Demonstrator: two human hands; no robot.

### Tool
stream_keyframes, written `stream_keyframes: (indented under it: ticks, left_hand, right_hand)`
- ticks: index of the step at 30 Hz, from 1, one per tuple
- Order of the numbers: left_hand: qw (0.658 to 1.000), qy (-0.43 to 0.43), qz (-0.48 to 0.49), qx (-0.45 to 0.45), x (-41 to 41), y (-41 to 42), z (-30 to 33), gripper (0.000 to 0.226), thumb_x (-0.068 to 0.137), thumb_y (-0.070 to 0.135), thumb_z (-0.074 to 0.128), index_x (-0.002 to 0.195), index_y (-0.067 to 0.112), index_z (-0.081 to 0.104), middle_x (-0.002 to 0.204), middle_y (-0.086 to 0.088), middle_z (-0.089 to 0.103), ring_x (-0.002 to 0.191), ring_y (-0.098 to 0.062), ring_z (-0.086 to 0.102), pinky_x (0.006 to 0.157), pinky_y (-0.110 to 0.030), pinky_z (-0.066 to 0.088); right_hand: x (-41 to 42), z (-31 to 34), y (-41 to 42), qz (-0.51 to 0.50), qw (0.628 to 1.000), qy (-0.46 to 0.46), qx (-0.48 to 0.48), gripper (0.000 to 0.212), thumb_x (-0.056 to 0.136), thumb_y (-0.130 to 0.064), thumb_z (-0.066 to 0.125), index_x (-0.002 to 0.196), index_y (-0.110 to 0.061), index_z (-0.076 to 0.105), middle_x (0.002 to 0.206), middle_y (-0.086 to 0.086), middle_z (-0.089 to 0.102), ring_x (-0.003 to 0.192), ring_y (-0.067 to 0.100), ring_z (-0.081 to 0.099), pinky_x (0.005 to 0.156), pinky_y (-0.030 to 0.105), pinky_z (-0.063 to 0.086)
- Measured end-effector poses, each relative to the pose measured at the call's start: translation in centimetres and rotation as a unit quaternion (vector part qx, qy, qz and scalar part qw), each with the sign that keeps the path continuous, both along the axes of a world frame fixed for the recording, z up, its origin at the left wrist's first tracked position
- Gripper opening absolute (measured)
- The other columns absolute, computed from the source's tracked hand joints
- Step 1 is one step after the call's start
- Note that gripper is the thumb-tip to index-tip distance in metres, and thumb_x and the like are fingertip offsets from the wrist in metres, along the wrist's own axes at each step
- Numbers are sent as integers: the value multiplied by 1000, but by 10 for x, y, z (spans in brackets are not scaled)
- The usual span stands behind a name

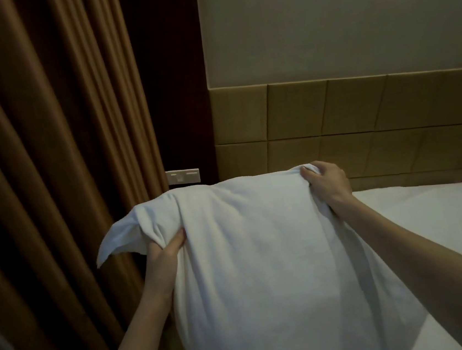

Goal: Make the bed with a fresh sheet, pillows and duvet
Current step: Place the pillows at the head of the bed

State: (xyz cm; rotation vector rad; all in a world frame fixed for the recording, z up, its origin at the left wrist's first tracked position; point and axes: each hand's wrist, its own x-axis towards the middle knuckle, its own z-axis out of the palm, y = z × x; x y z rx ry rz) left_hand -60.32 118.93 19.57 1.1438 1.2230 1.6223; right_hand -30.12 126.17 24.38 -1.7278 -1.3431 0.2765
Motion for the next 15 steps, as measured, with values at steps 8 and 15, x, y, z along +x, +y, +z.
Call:
stream_keyframes:
  ticks: [8, 15]
  left_hand:
    - [996, 1, -81, 23, 46, 231, 20, 62, 94, 15, 57, 148, 25, 28, 137, 9, 44, 118, -9, 46, 88, -21, 40]
    - [982, -2, -183, 34, 139, 388, 24, 76, 84, 22, 71, 146, 30, 28, 144, 11, 42, 128, -9, 44, 109, -37, 35]
  right_hand:
    - [53, 11, 181, -66, 997, 27, -6, 25, 91, -44, 53, 99, -28, 70, 98, -5, 70, 96, 21, 62, 86, 43, 52]
    - [149, 3, 254, -185, 980, 71, 25, 33, 96, -40, 52, 113, -17, 68, 106, -1, 67, 99, 20, 60, 89, 39, 51]
